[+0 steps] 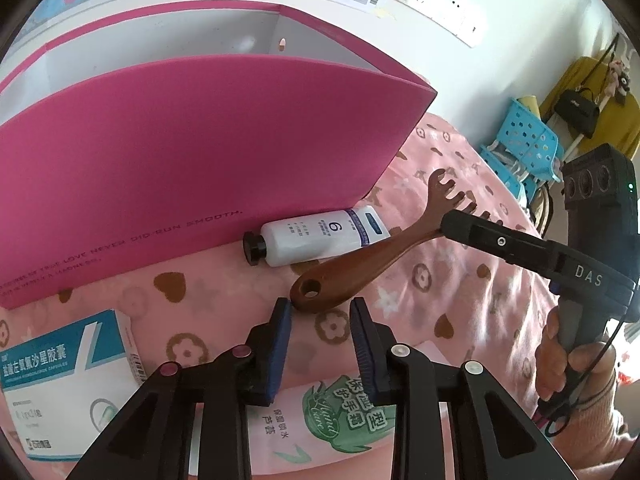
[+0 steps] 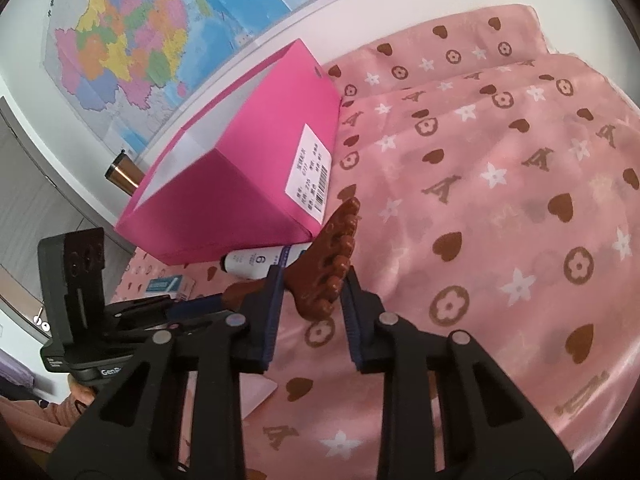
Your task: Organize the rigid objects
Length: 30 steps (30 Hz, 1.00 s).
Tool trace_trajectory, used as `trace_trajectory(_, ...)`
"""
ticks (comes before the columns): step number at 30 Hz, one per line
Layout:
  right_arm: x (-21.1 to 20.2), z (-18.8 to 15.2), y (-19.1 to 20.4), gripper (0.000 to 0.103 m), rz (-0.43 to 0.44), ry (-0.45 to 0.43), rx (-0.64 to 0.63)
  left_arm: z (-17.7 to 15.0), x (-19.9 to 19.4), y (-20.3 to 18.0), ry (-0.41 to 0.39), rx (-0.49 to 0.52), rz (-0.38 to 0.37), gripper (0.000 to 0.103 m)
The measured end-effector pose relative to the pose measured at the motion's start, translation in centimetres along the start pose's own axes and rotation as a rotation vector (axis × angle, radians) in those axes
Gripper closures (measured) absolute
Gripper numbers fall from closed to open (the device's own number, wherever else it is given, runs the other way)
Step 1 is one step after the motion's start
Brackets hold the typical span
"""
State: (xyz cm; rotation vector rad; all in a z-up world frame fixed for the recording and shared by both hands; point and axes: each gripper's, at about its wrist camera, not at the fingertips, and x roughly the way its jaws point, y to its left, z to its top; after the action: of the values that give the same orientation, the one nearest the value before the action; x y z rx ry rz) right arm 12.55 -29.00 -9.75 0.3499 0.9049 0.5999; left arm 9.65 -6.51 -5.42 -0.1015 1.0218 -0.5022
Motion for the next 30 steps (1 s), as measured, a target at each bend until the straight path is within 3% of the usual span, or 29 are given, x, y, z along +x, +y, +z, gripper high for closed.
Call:
trace_trajectory(16,-2.6,1.3,2.7,0.081,0.107,-0.095,-0.042,-0.2,-3.4,1.1,-0.075,-0.026,-0.035,0.074)
trace_trajectory(30,-4.2,5.6,7.5,0.084,0.265,-0.188,-0.1,2.5,-11.8,2.1,-0.273,-0.009,0.023,0.074)
